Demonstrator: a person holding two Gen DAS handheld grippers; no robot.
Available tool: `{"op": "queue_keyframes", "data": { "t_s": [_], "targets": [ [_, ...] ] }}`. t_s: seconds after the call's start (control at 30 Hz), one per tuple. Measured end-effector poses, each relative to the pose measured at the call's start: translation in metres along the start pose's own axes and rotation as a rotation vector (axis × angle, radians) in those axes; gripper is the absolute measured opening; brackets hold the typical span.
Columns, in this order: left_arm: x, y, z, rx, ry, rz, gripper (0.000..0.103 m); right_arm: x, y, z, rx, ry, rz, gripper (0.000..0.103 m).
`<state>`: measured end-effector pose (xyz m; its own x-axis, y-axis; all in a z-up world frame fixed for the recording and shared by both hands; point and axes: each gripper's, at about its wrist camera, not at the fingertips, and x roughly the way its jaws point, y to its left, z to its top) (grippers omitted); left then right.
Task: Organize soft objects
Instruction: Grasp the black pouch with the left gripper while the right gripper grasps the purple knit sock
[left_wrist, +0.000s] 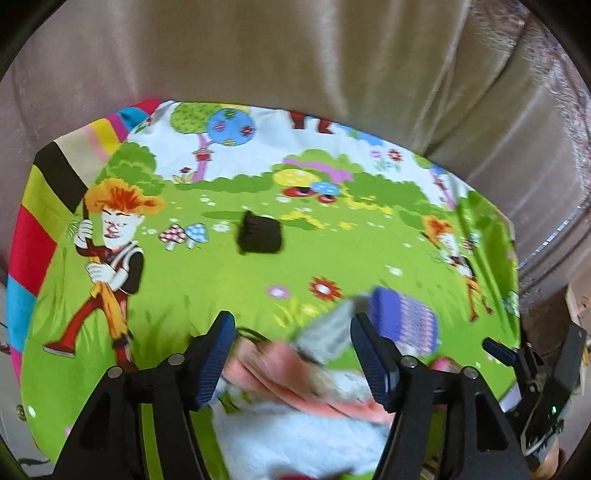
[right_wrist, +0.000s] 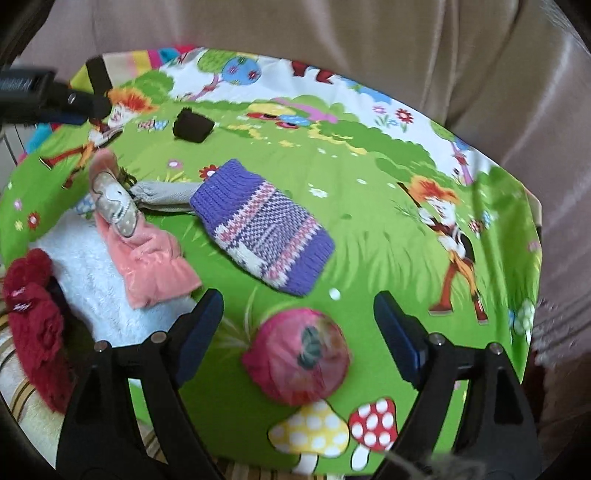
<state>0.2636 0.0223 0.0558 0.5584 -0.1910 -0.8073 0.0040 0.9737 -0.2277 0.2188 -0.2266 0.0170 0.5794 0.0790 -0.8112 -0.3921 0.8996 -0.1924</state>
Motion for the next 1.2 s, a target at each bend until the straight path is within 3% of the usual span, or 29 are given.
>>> {"op": "queue_keyframes", "data": {
  "t_s": [0.33, 0.77, 0.83, 0.9, 0.93, 1.0, 1.07, 1.2],
  "targets": [
    [0.065, 0.020, 0.048, -0.010, 0.058, 0.066, 0.071, 0.046, 0.019, 0.020, -0.073, 0.054, 0.008, 0.086],
    [0.136, 0.002, 0.072, 0.145, 0.094, 0.188, 0.071, 0.074, 0.023, 0.031, -0.061, 0.055, 0.015, 0.085],
    [0.144, 0.001, 0.071, 0.163, 0.106, 0.192, 0.066, 0.076, 0.024, 0.031, -0.060, 0.053, 0.012, 0.081],
    [0.155, -0.001, 0.068, 0.195, 0.133, 0.183, 0.046, 0.077, 0.024, 0.030, -0.056, 0.051, 0.006, 0.074],
    [0.158, -0.002, 0.066, 0.209, 0.133, 0.188, 0.045, 0.077, 0.025, 0.030, -0.056, 0.047, 0.000, 0.072],
    [0.156, -0.004, 0.064, 0.229, 0.111, 0.179, 0.035, 0.076, 0.024, 0.030, -0.054, 0.037, -0.006, 0.061],
    [0.152, -0.004, 0.065, 0.230, 0.103, 0.174, 0.028, 0.073, 0.023, 0.030, -0.047, 0.025, -0.011, 0.049],
    [0.136, -0.002, 0.065, 0.205, 0.068, 0.157, 0.027, 0.063, 0.018, 0.029, -0.012, 0.000, 0.008, 0.028]
  ]
}}
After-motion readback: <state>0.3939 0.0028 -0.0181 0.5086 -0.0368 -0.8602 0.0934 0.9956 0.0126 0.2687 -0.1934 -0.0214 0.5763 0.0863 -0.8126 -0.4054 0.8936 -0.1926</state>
